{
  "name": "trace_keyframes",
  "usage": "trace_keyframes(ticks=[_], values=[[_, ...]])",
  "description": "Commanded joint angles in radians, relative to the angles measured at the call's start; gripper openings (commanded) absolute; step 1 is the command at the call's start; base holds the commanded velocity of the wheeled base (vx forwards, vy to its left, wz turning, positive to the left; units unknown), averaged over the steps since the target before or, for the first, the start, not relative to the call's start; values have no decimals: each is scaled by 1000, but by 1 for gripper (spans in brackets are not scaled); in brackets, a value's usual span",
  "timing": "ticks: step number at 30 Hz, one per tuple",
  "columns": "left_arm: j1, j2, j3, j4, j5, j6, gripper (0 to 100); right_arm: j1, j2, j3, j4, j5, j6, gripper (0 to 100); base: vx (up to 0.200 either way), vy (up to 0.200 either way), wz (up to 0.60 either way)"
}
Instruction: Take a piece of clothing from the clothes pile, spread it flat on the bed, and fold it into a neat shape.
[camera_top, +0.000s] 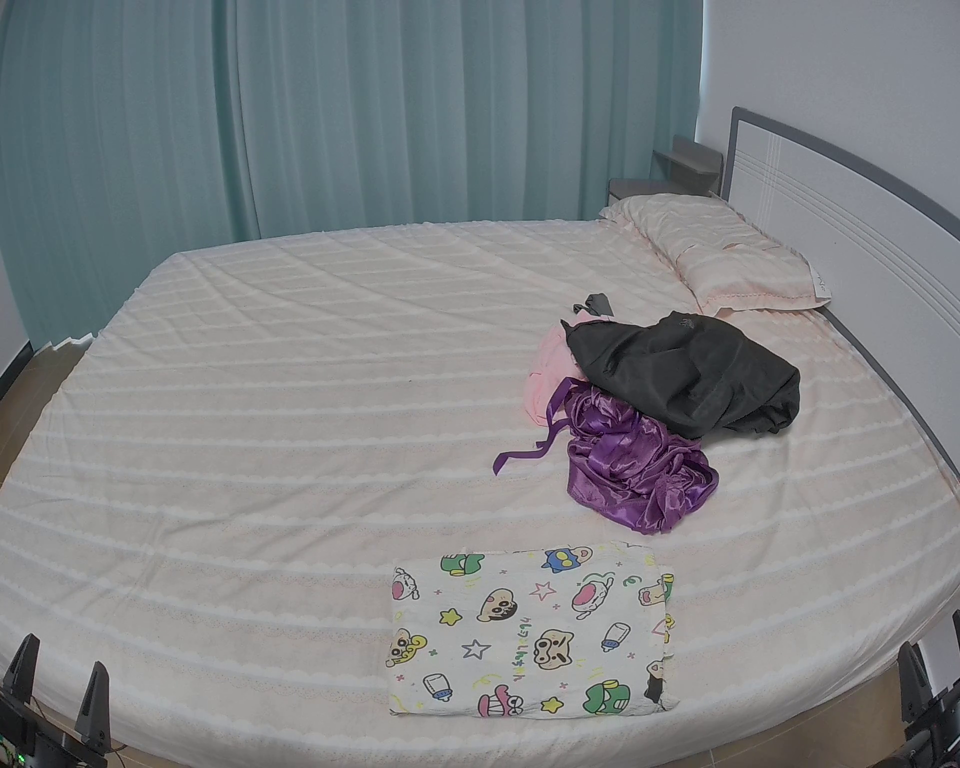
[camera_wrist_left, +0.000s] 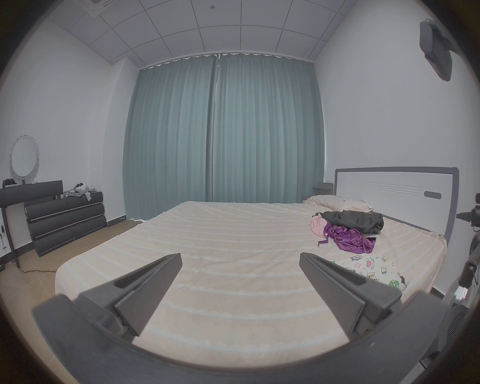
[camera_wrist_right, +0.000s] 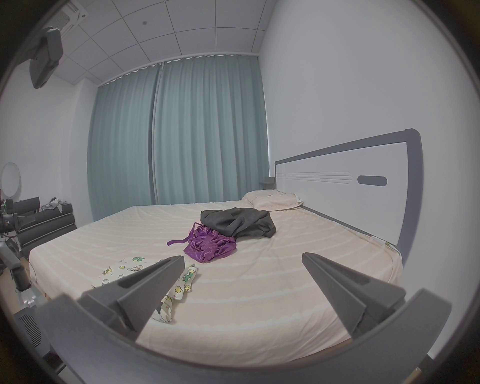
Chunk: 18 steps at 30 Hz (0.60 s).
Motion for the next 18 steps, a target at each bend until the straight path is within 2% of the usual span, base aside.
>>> trace_keyframes(ticks=[1,18], values=[[2,-20,17,0,2,-1,100,0,-10,18,1,1,-5,100,0,0,0],[2,-20,17,1,-3,7,100,0,-12,18,1,30,-37,100,0,0,0]])
